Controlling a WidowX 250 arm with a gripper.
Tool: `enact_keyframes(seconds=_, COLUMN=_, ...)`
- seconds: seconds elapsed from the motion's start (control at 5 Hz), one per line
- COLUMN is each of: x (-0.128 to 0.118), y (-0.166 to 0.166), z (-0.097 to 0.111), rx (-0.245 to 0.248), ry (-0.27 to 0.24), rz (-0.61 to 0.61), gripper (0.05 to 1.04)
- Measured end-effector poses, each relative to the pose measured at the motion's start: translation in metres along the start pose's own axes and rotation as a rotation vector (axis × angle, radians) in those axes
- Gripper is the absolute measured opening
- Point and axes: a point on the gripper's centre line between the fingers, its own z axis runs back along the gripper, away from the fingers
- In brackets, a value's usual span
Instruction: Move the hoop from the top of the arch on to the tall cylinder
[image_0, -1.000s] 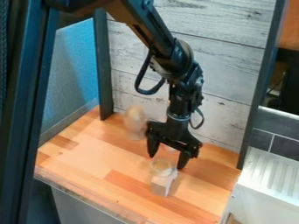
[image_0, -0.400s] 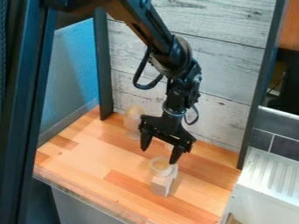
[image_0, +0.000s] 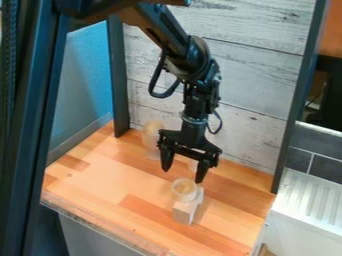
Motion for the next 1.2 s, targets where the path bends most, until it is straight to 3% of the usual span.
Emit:
enact_keyframes(seconds=0.4, x=0.001, y=0.001, z=0.001, rx=-0.025, ry=0.004, rz=0.006, gripper=1.001)
enact_keyframes(seconds=0.6, x=-0.007, y=-0.002, z=-0.003, rx=-0.041, ry=0.032, rz=-0.009, gripper=1.001)
enact_keyframes(seconds=1.0, x=-0.013, y=-0.008, z=-0.009, rx=-0.022, ry=0.036, rz=-0.034, gripper=1.001)
enact_keyframes(seconds=1.2, x=-0.013, y=-0.009, z=-0.016, rx=-0.008, ry=0.060, rz=-0.031, gripper=0.948)
